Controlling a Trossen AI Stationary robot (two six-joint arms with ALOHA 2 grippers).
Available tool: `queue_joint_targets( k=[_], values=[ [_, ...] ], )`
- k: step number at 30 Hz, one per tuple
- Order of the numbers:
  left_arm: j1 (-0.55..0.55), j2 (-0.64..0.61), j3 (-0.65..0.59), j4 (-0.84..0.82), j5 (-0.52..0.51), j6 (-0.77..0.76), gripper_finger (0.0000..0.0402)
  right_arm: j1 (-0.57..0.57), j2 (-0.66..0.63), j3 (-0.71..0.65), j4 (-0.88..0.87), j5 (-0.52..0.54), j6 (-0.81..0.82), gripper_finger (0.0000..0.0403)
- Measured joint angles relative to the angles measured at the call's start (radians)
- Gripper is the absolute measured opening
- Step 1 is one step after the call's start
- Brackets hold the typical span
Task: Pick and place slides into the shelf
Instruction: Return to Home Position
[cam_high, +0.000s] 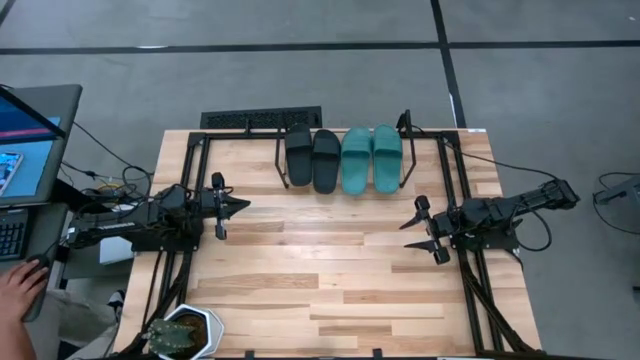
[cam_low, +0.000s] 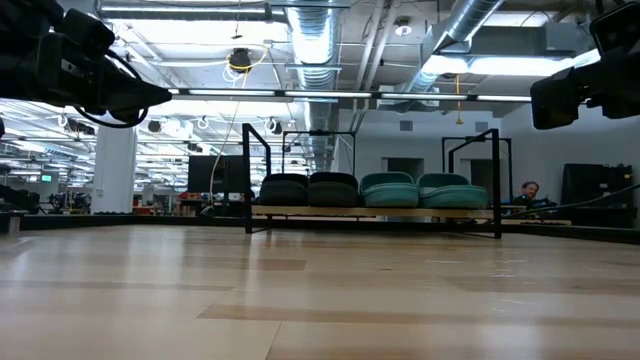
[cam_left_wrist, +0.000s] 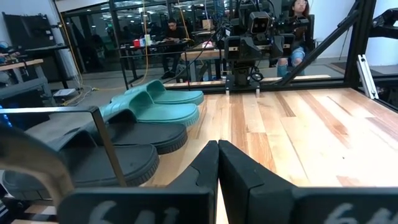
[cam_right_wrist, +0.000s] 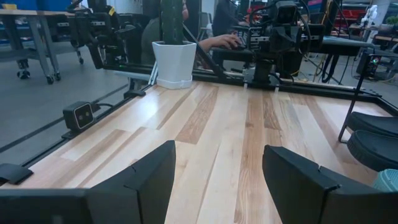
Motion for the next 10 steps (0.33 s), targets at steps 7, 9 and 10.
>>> queue_joint_targets(
  k=[7, 9, 10],
  values=[
    [0.000, 0.000, 0.000, 0.000, 0.000, 0.001, 0.0000, 0.000, 0.000, 0.000, 0.000, 0.000, 0.000, 0.0226],
    [0.000, 0.000, 0.000, 0.000, 0.000, -0.006, 0.0000, 0.000, 0.000, 0.000, 0.000, 0.000, 0.000, 0.0226],
    [0.000, 0.000, 0.000, 0.000, 0.000, -0.006, 0.0000, 0.000, 0.000, 0.000, 0.000, 0.000, 0.000, 0.0226]
  ],
)
